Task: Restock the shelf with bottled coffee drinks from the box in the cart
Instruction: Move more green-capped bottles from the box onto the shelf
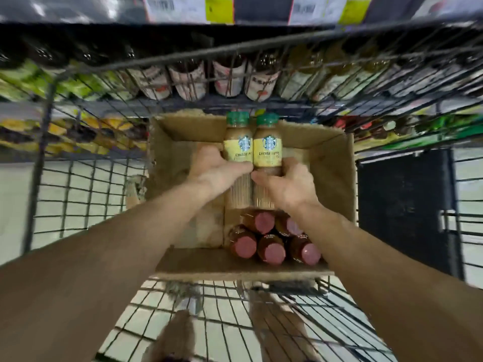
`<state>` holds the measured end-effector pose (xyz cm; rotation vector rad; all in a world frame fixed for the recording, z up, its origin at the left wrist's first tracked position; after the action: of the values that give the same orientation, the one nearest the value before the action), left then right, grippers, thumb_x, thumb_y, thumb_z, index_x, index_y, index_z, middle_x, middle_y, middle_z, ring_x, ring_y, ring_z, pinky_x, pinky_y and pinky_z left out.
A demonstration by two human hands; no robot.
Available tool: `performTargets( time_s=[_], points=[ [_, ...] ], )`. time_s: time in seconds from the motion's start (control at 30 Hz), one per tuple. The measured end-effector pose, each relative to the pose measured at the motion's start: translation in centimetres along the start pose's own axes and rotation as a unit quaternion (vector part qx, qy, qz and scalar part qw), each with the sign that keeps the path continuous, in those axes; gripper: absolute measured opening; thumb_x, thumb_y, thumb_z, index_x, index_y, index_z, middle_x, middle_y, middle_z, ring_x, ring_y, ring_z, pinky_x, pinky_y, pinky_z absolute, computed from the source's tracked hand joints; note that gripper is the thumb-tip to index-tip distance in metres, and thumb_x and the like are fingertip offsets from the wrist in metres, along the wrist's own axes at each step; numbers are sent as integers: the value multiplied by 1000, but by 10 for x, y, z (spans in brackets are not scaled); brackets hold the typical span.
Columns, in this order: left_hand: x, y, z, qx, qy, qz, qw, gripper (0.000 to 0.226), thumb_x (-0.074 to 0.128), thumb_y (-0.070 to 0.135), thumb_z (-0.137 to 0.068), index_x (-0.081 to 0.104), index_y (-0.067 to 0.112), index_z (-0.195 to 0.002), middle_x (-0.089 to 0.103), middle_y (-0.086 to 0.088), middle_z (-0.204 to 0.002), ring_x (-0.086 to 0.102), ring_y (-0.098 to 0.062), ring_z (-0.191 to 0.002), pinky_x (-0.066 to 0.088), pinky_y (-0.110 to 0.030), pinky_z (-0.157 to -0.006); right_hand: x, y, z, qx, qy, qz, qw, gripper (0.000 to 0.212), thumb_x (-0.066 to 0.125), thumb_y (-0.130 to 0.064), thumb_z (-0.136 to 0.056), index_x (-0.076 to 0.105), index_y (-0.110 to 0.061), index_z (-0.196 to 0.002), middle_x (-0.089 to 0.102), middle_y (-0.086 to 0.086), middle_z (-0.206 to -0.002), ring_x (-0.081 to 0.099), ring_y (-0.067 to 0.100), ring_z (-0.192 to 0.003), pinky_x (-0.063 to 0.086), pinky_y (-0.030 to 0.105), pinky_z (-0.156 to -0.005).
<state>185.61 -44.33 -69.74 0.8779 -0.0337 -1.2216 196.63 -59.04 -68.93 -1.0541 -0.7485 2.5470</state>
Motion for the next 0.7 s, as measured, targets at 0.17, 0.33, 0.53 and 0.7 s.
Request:
performTargets(
  time_s=[0.17, 0.33, 0.53, 0.7],
  points=[
    [-73, 48, 54, 65, 32, -17, 997, 19, 76, 40, -73, 63, 27, -80, 59, 17, -71, 54, 3, -65, 39, -15, -52, -20, -69, 52, -66, 50, -41, 996, 62, 79, -45, -68, 60, -18, -119, 69, -1, -107, 65, 18, -101, 54, 36, -86],
    [-141, 85, 124, 108, 72, 51, 990, 31, 79, 41, -64, 66, 28, -89, 70, 15, -84, 65, 0, -79, 53, -23, -72, -52, -132, 123, -133, 89, -113, 981, 61, 81, -45, -69, 55, -25, -121, 65, -9, -112, 62, 8, -102, 53, 36, -90],
    [-209, 129, 205, 160, 78, 109, 978, 30, 82, 27, -67, 65, 26, -91, 72, 14, -84, 66, 2, -79, 54, -23, -73, -88, -196, 205, -181, 119, -135, 967, 59, 85, -48, -64, 53, -35, -111, 65, -15, -105, 62, 3, -96, 54, 32, -84],
    [-264, 187, 259, 227, 64, 100, 967, 25, 85, 22, -68, 68, 24, -85, 73, 12, -83, 68, 2, -77, 55, -19, -74, -138, -262, 253, -248, 131, -102, 954, 54, 88, -40, -63, 55, -32, -105, 66, -17, -98, 60, -7, -87, 47, 14, -72]
  ],
)
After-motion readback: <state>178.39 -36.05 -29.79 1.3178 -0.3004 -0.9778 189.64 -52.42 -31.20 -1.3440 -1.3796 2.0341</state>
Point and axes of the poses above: each hand's wrist, its own z-axis away from the middle knuckle, its own x-axis out of the palm, y = z × x, the point moved 9 cm from there along -z, towards the middle knuckle
